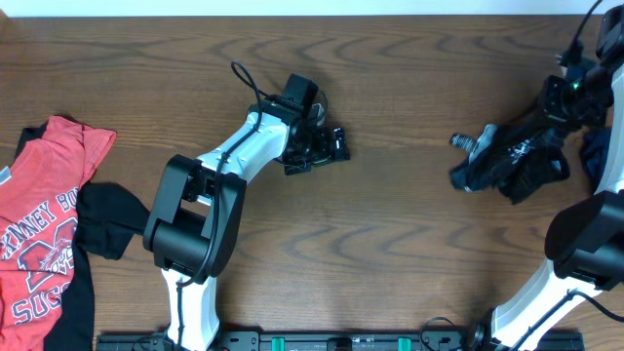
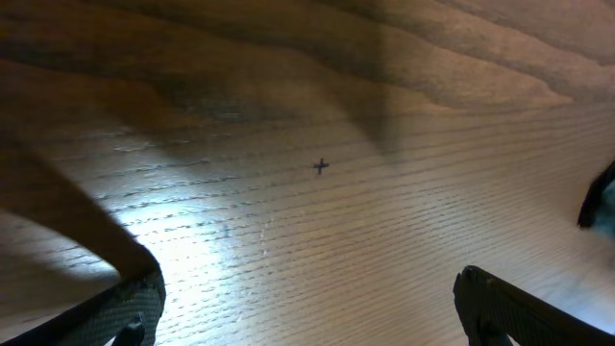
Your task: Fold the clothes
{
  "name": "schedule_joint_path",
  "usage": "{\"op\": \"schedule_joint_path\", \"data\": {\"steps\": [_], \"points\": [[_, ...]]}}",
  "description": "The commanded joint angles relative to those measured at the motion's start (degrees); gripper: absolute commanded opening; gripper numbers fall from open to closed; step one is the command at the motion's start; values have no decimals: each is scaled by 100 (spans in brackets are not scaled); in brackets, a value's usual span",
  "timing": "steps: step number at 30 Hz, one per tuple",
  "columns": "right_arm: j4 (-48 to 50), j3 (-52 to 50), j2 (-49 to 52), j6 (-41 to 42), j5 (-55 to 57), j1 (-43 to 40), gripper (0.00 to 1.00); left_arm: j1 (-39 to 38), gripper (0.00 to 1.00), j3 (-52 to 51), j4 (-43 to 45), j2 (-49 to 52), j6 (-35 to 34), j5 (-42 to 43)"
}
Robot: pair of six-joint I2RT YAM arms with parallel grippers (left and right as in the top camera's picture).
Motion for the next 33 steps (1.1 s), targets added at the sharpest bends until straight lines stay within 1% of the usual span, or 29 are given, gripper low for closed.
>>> {"op": "schedule_joint_path", "data": {"steps": [1,6,10,14,16,20,21,25,28,33], "points": [[-48,74,-59,-369,-741,-149,2,-63,98,-37,2,203,-9,2],[-168,74,-256,9,-719,-691,2,-92,98,-37,-2,205,-9,90],[-321,66,-763,170,-267,-1178,2,-120,98,-37,17,205,-9,87],[-328,-188,-1300,243,-315,-1488,1,-162,98,-37,46,205,-11,90],[-221,-581,-1585,286,-321,-1537,2,-188,98,-37,44,205,-9,90],[393,-2035,-2260,278,-577,-1537,2,-278,98,-37,42,205,-7,92],[669,-2618,-2476,140,-767,-1539,2,-313,98,-37,42,205,20,90],[1388,-3945,-2887,-153,-1300,-1543,2,-435,98,-37,42,205,35,90],[1670,-4352,-2918,-302,-1355,-1534,1,-516,98,-37,44,205,35,87],[1971,-4354,-2830,-389,-1379,-1373,1,-577,98,-37,68,205,33,83]]}}
